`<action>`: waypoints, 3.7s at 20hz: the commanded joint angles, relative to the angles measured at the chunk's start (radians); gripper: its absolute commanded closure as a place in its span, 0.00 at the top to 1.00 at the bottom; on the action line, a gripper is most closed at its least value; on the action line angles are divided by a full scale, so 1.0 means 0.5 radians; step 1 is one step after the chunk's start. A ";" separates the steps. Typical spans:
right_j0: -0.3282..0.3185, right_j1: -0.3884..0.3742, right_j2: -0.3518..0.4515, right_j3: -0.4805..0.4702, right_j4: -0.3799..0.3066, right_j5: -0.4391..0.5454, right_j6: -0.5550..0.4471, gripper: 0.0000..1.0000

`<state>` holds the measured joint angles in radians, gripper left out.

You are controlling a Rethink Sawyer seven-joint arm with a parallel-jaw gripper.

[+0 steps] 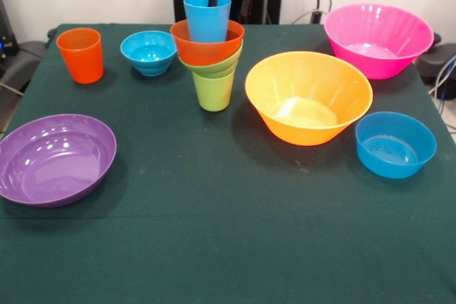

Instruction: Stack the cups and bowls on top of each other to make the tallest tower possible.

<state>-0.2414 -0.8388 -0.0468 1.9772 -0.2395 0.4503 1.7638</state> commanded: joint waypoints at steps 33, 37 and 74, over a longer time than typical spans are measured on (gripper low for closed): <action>0.123 -0.021 0.017 -0.003 0.045 0.066 0.285 1.00; 0.141 -0.032 0.006 -0.018 0.059 0.099 0.288 1.00; 0.241 -0.254 -0.054 -0.307 0.096 0.613 0.101 1.00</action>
<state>-0.1164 -0.9720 -0.1386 1.8991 -0.2088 0.6609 1.7638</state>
